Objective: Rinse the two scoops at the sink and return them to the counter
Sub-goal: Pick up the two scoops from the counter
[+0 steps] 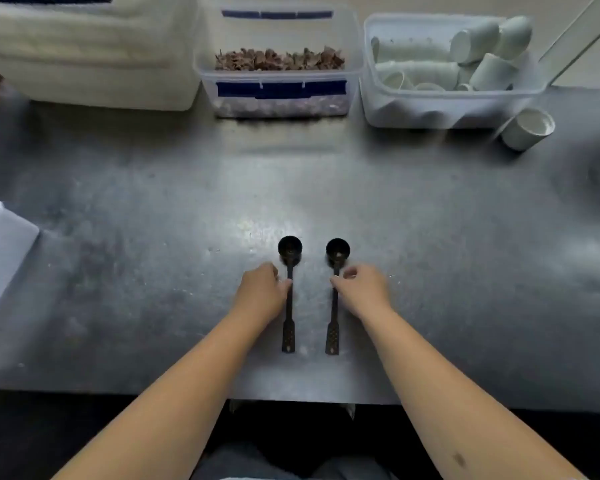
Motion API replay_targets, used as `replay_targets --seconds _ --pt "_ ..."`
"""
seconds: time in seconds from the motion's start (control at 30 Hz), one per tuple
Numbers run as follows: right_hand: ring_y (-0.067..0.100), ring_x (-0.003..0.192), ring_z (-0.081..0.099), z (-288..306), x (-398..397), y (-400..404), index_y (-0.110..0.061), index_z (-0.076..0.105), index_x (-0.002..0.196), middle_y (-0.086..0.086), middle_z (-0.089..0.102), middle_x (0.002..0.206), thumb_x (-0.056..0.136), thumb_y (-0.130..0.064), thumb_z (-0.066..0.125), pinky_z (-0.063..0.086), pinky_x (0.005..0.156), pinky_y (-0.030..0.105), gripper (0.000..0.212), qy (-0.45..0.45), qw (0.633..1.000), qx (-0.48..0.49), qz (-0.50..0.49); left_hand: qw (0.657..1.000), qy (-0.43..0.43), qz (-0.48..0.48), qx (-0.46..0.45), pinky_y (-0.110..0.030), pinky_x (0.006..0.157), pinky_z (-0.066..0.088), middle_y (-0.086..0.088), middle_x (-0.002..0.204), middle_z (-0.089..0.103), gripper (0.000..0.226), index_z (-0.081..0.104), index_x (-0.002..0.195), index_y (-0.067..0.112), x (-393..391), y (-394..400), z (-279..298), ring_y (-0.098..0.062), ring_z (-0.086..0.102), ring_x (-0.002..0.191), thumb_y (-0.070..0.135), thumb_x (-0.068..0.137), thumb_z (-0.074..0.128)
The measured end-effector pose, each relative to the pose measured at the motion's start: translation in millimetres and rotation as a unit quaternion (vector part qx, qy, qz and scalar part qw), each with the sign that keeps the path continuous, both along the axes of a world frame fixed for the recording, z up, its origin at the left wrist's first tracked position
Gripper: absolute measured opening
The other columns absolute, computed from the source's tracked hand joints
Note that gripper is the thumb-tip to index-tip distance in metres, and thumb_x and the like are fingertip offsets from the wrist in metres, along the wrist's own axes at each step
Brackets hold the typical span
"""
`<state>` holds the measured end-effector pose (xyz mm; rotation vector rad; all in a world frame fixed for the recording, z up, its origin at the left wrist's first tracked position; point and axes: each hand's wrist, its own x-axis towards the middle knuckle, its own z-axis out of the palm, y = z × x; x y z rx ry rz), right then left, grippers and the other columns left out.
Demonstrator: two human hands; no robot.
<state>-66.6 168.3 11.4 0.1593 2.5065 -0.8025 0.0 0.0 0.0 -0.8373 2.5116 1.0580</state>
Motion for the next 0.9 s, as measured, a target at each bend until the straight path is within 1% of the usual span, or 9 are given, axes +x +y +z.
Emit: replay_targets --seconds 0.1,0.17,0.27,0.4,0.5,0.57,0.67,0.77,0.9 --pt "0.035 0.082 0.067 -10.1 -4.4 -4.3 0.003 0.066 0.075 0.023 0.071 0.084 0.079 -0.028 0.068 0.054 0.066 0.039 0.031 0.003 0.999 -0.017 -0.047 0.999 0.014 0.031 -0.035 -0.019 0.045 0.028 0.007 0.06 0.048 0.023 0.055 0.073 0.014 -8.7 1.5 -5.3 -0.002 0.038 0.051 0.03 0.087 0.063" --pt "0.032 0.076 0.067 -15.0 -5.2 -3.8 0.002 0.067 0.075 0.02 0.07 0.076 0.08 -0.025 0.066 0.043 0.053 0.033 0.027 -0.001 1.0 0.004 -0.029 0.999 0.005 0.031 -0.039 -0.02 0.044 0.028 0.008 0.057 0.052 0.02 0.061 0.071 0.014 -11.7 2.9 -7.5 -0.001 0.041 0.051 0.027 0.085 0.065" --pt "0.024 0.058 0.054 -17.7 -5.9 0.1 -0.013 0.057 0.058 0.01 0.055 0.056 0.081 -0.024 0.065 0.031 0.048 0.029 0.027 -0.004 1.0 0.018 -0.006 0.999 -0.009 0.028 -0.032 -0.023 0.042 0.032 0.002 0.056 0.06 0.02 0.068 0.067 0.01 -14.3 2.4 -7.9 -0.004 0.047 0.049 0.023 0.082 0.066" --pt "0.017 0.049 0.044 -17.7 -3.9 3.0 -0.016 0.051 0.052 0.002 0.049 0.05 0.079 -0.024 0.067 0.03 0.046 0.028 0.032 -0.014 1.0 -0.011 0.011 0.998 -0.021 0.039 0.035 -0.024 0.047 0.039 -0.001 0.062 0.066 0.015 0.066 0.067 0.013 -19.1 -1.5 -6.5 -0.013 0.062 0.059 0.019 0.081 0.068" --pt "0.02 0.053 0.047 -13.6 4.6 7.8 -0.017 0.051 0.049 0.005 0.05 0.05 0.079 -0.017 0.067 0.038 0.057 0.031 0.033 -0.059 0.993 -0.097 -0.01 0.992 -0.021 0.052 0.114 -0.038 0.066 0.057 -0.014 0.069 0.069 0.015 0.064 0.07 0.003 -16.9 -6.0 -1.7 -0.026 0.07 0.07 0.012 0.081 0.066" --pt "0.02 0.055 0.047 -5.6 12.0 13.5 -0.015 0.051 0.047 0.004 0.047 0.05 0.078 -0.014 0.067 0.038 0.059 0.034 0.034 -0.074 0.988 -0.133 -0.026 0.984 -0.007 0.073 0.163 -0.031 0.063 0.059 -0.009 0.063 0.062 0.017 0.06 0.064 0.006 -8.1 -7.5 7.6 -0.019 0.067 0.062 0.008 0.081 0.066" --pt "0.017 0.052 0.051 10.9 22.9 22.6 -0.007 0.063 0.056 0.005 0.054 0.055 0.081 -0.01 0.067 0.043 0.054 0.03 0.025 -0.1 0.972 -0.206 -0.05 0.972 0.0 0.101 0.213 -0.012 0.041 0.041 0.0 0.055 0.053 0.019 0.057 0.062 0.011 16.2 -4.7 31.6 -0.004 0.052 0.043 0.006 0.079 0.065" --pt "0.011 0.053 0.058 29.1 35.2 26.7 -0.006 0.072 0.066 0.003 0.065 0.059 0.083 -0.007 0.069 0.051 0.053 0.023 0.017 -0.135 0.951 -0.274 -0.053 0.959 0.011 0.142 0.243 -0.016 0.037 0.035 0.0 0.055 0.056 0.017 0.061 0.064 0.012 49.9 5.4 53.9 -0.01 0.053 0.047 0.007 0.079 0.065" --pt "0.015 0.058 0.057 50.5 57.4 24.9 0.001 0.072 0.073 0.008 0.064 0.063 0.081 -0.005 0.069 0.047 0.053 0.024 0.011 -0.146 0.946 -0.285 0.043 0.942 0.048 0.224 0.246 -0.014 0.036 0.032 -0.003 0.057 0.063 0.019 0.062 0.063 0.016 105.7 30.7 79.5 -0.008 0.052 0.043 0.006 0.077 0.07"
